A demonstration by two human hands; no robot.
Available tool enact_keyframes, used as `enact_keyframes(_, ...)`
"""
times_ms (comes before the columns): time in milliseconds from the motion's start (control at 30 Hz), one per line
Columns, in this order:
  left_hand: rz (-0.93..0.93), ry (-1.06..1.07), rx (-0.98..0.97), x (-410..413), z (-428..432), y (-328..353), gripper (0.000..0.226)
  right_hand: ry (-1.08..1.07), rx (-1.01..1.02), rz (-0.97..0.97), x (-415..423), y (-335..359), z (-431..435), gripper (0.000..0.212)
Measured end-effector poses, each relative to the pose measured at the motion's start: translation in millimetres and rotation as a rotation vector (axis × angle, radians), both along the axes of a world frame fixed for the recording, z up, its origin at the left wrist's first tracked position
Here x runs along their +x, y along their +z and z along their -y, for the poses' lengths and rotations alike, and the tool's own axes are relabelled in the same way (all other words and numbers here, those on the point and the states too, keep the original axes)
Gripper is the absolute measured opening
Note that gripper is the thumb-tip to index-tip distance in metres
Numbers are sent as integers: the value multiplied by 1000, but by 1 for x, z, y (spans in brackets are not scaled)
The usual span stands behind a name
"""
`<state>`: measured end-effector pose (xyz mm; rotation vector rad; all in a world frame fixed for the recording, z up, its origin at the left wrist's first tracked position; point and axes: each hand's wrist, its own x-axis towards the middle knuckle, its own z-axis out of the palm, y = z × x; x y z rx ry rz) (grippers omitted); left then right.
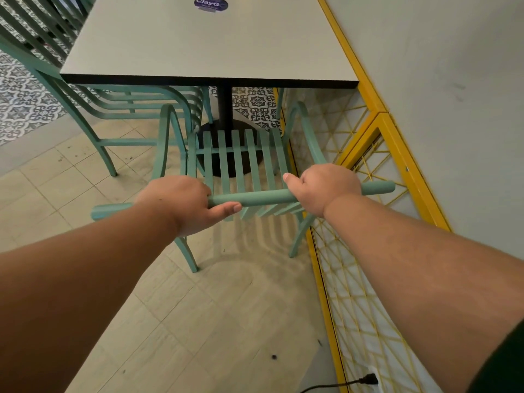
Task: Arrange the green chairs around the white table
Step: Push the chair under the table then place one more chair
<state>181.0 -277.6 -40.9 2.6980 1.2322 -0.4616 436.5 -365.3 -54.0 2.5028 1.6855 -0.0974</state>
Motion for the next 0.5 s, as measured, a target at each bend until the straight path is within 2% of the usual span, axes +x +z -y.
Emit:
enact_keyframes(367,71,23,-62,0,-5,-2,98,-37,-81,-10,-12,15,1,62)
enact_keyframes(433,71,31,-122,-1,-8,-3,99,-98,-88,-111,-15,20,3,64)
enact_keyframes(500,58,38,-192,2,-11,-1,98,-179,-38,-300,-19,35,11,65)
